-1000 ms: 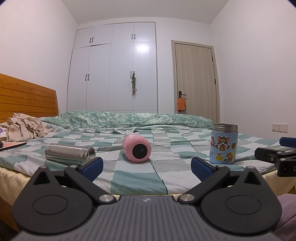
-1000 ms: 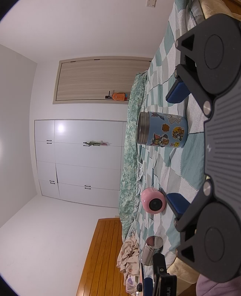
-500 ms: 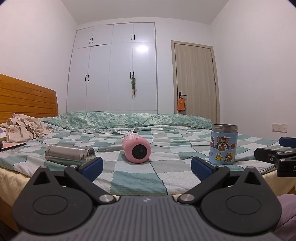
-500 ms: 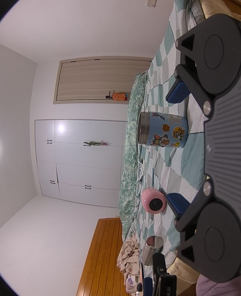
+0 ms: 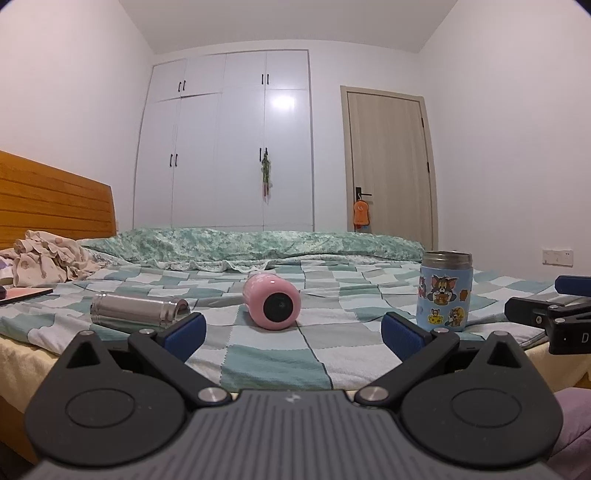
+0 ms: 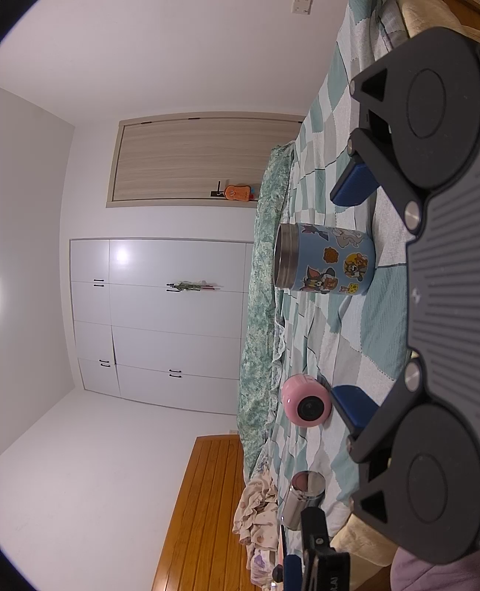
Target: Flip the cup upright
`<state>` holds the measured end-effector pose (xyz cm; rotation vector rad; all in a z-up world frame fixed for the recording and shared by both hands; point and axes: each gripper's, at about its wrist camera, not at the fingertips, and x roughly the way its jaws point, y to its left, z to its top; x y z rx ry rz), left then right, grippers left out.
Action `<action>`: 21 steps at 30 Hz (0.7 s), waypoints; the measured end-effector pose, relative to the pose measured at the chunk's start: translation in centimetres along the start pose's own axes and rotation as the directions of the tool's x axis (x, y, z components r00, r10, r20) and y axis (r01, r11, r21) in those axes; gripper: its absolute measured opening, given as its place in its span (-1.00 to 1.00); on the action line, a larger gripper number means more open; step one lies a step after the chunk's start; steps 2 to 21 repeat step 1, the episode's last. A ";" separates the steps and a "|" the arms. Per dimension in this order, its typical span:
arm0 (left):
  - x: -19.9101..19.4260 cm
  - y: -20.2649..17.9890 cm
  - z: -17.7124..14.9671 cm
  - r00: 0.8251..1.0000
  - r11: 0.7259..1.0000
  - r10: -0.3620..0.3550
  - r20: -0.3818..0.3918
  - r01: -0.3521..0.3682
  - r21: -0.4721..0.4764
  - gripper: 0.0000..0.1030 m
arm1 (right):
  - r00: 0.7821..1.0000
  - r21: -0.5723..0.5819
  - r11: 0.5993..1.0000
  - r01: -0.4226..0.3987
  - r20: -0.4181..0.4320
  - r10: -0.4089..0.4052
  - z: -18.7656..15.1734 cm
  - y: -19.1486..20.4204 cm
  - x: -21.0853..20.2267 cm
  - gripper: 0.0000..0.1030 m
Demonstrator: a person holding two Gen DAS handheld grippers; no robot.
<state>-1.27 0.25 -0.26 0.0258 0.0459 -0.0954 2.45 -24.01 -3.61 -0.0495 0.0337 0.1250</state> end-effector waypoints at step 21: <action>0.0 0.0 0.0 1.000 1.000 0.001 0.000 -0.001 0.001 1.00 | 1.000 0.000 1.000 0.000 0.000 0.000 0.0 0.0 0.0 1.00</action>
